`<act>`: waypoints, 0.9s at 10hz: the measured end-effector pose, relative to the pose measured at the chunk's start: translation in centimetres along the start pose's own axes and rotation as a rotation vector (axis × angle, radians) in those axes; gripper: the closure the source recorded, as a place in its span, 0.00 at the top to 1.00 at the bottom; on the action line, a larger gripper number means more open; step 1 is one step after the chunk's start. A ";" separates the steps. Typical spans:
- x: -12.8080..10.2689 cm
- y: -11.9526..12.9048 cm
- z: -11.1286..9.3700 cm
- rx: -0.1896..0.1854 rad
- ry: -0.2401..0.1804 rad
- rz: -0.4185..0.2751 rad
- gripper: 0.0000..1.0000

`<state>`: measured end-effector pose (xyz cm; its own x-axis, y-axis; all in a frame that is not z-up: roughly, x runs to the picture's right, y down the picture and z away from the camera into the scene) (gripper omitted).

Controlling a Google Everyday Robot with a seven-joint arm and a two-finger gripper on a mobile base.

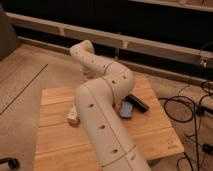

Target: Place the pepper on the white sponge

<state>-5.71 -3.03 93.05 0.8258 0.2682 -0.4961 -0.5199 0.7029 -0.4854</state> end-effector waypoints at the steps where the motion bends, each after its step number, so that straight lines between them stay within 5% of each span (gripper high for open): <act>1: 1.1 1.4 -1.2 0.024 -0.010 0.006 0.00; 5: 8.4 10.8 0.0 0.013 0.024 0.065 0.00; 9: 16.7 14.1 3.3 -0.027 0.103 0.226 0.00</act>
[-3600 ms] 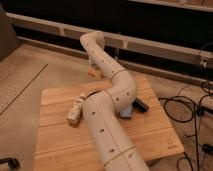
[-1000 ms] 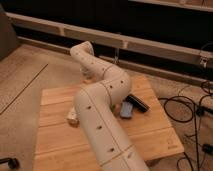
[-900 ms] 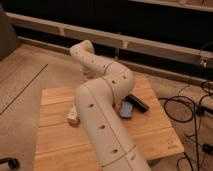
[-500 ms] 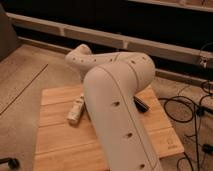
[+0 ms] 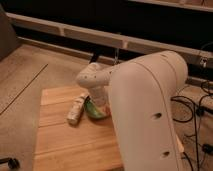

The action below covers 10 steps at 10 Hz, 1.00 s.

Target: Place the pepper on the white sponge

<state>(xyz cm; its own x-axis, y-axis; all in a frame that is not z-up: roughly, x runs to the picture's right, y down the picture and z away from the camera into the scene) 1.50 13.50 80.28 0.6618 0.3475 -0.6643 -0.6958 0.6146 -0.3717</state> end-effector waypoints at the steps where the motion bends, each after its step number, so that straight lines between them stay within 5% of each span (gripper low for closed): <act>1: 0.0 0.4 0.0 -0.006 0.000 -0.001 0.00; 4: -0.2 0.4 0.0 -0.003 0.002 -0.004 0.00; 6: 0.9 -1.1 1.0 0.020 0.047 0.012 0.00; 10: 8.9 -7.4 3.4 0.086 0.170 0.124 0.00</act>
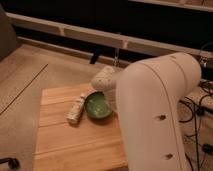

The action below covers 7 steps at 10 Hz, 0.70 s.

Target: Place the pepper on the white sponge

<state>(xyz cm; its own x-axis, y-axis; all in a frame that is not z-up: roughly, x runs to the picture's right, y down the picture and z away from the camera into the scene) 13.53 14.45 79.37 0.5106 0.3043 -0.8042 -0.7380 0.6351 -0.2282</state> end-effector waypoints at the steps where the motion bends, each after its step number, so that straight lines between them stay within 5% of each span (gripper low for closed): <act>1: 1.3 -1.1 0.5 0.009 0.012 0.022 0.00; 4: 4.4 -4.2 1.7 0.034 0.031 0.074 0.00; 7: 4.5 -6.3 1.5 0.054 0.005 0.044 0.00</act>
